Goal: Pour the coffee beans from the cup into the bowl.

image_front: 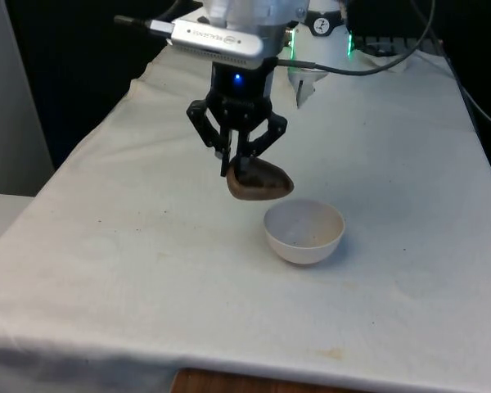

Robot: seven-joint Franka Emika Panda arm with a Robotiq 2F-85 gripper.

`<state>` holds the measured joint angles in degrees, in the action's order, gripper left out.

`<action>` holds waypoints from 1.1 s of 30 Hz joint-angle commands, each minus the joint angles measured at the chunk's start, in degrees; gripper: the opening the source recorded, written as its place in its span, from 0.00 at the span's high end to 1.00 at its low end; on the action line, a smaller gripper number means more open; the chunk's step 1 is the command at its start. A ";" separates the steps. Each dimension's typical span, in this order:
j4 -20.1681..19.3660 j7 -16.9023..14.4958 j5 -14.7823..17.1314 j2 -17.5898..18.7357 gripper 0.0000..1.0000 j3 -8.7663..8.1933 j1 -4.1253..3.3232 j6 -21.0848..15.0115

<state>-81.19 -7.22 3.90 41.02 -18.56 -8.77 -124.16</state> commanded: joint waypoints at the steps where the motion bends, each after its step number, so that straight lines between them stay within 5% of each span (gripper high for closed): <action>1: -1.55 0.92 -1.03 -0.86 0.99 -0.34 -0.63 -1.83; 4: -2.18 2.64 -3.32 -1.15 0.99 0.17 -0.63 -2.92; 5: -0.86 2.23 -2.92 -0.40 0.99 0.74 0.00 -1.32; 6: -2.35 3.21 -3.95 -1.20 0.99 0.29 -0.63 -3.15; 8: -2.64 4.18 -5.16 -1.32 0.99 0.52 -0.69 -3.72; 12: -3.44 6.65 -8.25 -1.78 0.99 1.32 -0.57 -4.98; 13: -2.23 6.36 -7.96 -1.09 0.99 1.83 0.00 -3.55; 14: -3.67 7.16 -8.82 -1.89 0.99 1.49 -0.57 -5.27; 22: -6.36 11.17 -13.52 -3.21 0.99 2.41 -0.52 -8.25; 23: -5.04 10.94 -13.35 -2.46 0.99 2.98 0.00 -6.82; 24: -6.65 11.63 -14.04 -3.38 0.99 2.52 -0.52 -8.48; 28: -8.19 14.09 -16.84 -4.18 0.99 2.92 -0.57 -9.91; 31: -9.11 15.70 -18.62 -4.64 0.99 3.21 -0.57 -10.71; 32: -7.73 15.01 -17.99 -3.84 0.99 3.72 0.00 -9.22; 33: -9.40 16.27 -19.25 -4.81 0.99 3.32 -0.57 -11.00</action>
<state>-89.61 9.00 -15.36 36.78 -14.61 -8.77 -133.96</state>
